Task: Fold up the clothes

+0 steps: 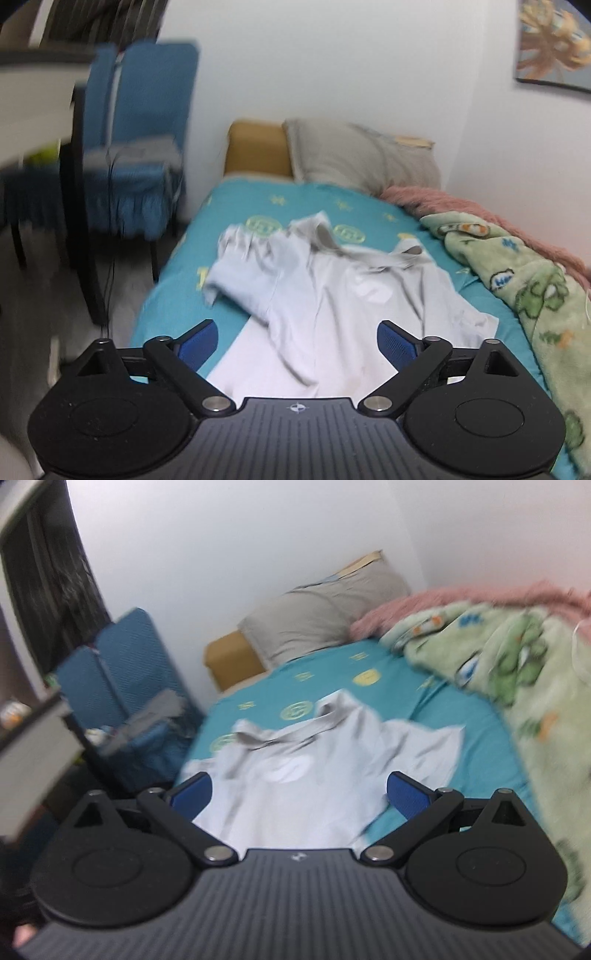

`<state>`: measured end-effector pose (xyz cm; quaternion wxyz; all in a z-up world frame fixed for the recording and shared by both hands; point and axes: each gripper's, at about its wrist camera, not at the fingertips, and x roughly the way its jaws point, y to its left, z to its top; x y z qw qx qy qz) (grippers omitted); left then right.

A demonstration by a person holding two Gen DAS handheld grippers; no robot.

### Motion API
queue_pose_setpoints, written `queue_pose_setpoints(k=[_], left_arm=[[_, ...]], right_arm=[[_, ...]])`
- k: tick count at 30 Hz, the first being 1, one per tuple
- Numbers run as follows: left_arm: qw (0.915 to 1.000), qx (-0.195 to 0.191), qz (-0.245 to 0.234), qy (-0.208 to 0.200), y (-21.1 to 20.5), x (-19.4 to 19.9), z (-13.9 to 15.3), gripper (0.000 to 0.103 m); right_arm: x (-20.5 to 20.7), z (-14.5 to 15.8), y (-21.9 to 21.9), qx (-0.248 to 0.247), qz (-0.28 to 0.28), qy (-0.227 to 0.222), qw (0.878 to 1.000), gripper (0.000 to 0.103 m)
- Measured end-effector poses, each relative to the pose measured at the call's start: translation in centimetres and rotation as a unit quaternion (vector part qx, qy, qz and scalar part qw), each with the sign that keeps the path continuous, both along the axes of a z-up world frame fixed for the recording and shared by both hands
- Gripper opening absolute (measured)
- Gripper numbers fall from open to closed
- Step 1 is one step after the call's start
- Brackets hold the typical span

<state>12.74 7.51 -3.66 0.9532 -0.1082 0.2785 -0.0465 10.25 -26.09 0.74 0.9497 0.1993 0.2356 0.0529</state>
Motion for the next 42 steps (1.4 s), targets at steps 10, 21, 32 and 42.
queue_pose_setpoints(k=[10, 21, 32, 42], left_arm=[[0.9725, -0.216, 0.064, 0.06, 6.0, 11.4, -6.2, 0.089], [0.9633, -0.224, 0.141, 0.044, 7.4, 23.4, -9.7, 0.072], [0.9783, -0.06, 0.198, -0.009, 9.1, 31.0, -4.3, 0.004], [0.9711, 0.042, 0.234, 0.024, 10.7, 31.4, -2.9, 0.048]], right_arm=[[4.5, -4.4, -0.4, 0.04, 0.013, 0.018, 0.999, 0.102], [8.8, -9.6, -6.3, 0.153, -0.053, 0.07, 0.984, 0.102], [10.7, -10.9, -5.2, 0.103, -0.055, 0.08, 0.99, 0.102], [10.5, -10.0, -4.2, 0.037, -0.056, 0.056, 0.996, 0.102]])
